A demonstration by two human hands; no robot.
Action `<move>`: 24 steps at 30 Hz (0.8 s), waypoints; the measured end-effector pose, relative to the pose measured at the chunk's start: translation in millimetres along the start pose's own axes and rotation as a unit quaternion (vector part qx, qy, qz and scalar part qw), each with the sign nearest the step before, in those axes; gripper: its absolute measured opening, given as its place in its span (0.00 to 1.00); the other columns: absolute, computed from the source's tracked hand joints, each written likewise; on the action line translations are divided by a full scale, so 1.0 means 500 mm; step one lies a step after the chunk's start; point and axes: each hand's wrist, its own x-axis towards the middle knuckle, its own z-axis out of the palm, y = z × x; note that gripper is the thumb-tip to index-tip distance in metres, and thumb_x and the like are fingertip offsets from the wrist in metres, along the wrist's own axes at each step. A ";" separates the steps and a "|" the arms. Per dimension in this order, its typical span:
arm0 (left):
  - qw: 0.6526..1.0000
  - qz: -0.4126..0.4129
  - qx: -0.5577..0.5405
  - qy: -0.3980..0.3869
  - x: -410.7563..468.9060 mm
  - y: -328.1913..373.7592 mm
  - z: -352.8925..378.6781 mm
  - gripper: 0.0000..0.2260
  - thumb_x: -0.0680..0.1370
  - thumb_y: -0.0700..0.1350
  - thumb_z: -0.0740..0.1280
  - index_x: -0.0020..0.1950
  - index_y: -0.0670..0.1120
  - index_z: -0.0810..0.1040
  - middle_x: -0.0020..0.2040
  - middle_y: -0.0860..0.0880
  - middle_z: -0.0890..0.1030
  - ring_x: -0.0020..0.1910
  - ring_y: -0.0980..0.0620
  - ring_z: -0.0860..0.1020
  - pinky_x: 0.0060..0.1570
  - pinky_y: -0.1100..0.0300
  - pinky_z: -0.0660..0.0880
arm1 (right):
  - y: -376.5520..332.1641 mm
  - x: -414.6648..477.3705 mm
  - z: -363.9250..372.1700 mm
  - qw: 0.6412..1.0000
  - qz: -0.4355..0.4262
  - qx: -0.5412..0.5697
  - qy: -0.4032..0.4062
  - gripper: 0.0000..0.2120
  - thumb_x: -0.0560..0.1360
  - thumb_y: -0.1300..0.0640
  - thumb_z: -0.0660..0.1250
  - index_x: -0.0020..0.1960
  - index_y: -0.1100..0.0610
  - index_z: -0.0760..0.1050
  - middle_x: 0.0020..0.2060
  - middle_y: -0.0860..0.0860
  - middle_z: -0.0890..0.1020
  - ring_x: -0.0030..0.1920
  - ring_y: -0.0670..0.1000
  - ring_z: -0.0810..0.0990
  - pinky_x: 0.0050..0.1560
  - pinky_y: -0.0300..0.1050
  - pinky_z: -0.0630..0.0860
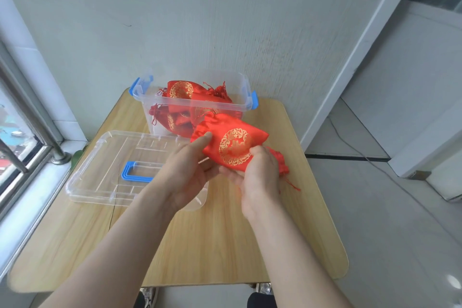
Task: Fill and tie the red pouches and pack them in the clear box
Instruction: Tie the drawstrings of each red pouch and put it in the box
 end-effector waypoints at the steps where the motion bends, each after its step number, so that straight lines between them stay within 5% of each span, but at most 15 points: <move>1: 1.000 0.022 -0.007 0.015 0.000 0.000 -0.005 0.07 0.86 0.42 0.65 0.58 0.42 0.82 0.50 0.43 0.87 0.49 0.45 0.85 0.63 0.44 0.80 | 0.003 -0.008 -0.002 1.000 0.011 -0.020 -0.009 0.15 0.82 0.61 0.57 0.58 0.58 0.82 0.53 0.59 0.87 0.52 0.61 0.88 0.38 0.50 0.86; 5: 0.992 0.081 0.082 0.045 -0.009 0.006 -0.028 0.09 0.87 0.39 0.62 0.59 0.40 0.82 0.54 0.42 0.88 0.54 0.45 0.85 0.59 0.48 0.82 | 0.031 -0.028 -0.017 0.988 -0.002 -0.154 -0.024 0.13 0.77 0.61 0.63 0.59 0.54 0.79 0.53 0.56 0.87 0.49 0.55 0.86 0.46 0.51 0.85; 9: 0.964 0.136 0.209 0.091 -0.018 0.006 -0.041 0.08 0.86 0.39 0.64 0.58 0.41 0.83 0.54 0.39 0.87 0.53 0.44 0.86 0.58 0.43 0.83 | 0.041 -0.048 -0.026 0.959 -0.121 -0.253 -0.033 0.22 0.78 0.60 0.67 0.67 0.41 0.68 0.57 0.47 0.81 0.54 0.47 0.81 0.52 0.44 0.75; 13: 0.941 0.157 0.291 0.068 -0.023 0.006 -0.038 0.10 0.85 0.36 0.62 0.53 0.42 0.83 0.46 0.45 0.87 0.45 0.50 0.83 0.51 0.51 0.80 | 0.048 -0.044 -0.010 0.919 -0.204 -0.332 -0.055 0.16 0.75 0.50 0.69 0.63 0.45 0.79 0.58 0.46 0.82 0.61 0.49 0.78 0.66 0.51 0.75; 16: 0.935 0.164 0.306 0.069 -0.031 0.011 -0.029 0.12 0.84 0.35 0.59 0.52 0.43 0.82 0.43 0.49 0.85 0.43 0.54 0.81 0.48 0.55 0.78 | 0.048 -0.034 0.006 0.915 -0.207 -0.339 -0.071 0.15 0.72 0.42 0.67 0.47 0.53 0.81 0.44 0.48 0.84 0.55 0.55 0.80 0.61 0.62 0.78; 20: 0.913 0.207 0.339 0.092 -0.023 0.014 -0.037 0.05 0.85 0.40 0.64 0.54 0.42 0.79 0.51 0.39 0.84 0.45 0.49 0.81 0.53 0.43 0.80 | 0.044 -0.015 0.004 0.903 -0.270 -0.329 -0.054 0.14 0.75 0.43 0.67 0.40 0.54 0.78 0.34 0.48 0.79 0.44 0.56 0.77 0.51 0.62 0.78; 24: 0.890 0.267 0.352 0.114 -0.020 0.027 -0.028 0.06 0.85 0.44 0.67 0.51 0.44 0.81 0.41 0.48 0.85 0.36 0.54 0.83 0.38 0.58 0.80 | 0.028 0.000 0.004 0.910 -0.255 -0.318 -0.078 0.11 0.76 0.52 0.68 0.40 0.59 0.79 0.30 0.56 0.74 0.34 0.52 0.69 0.39 0.59 0.74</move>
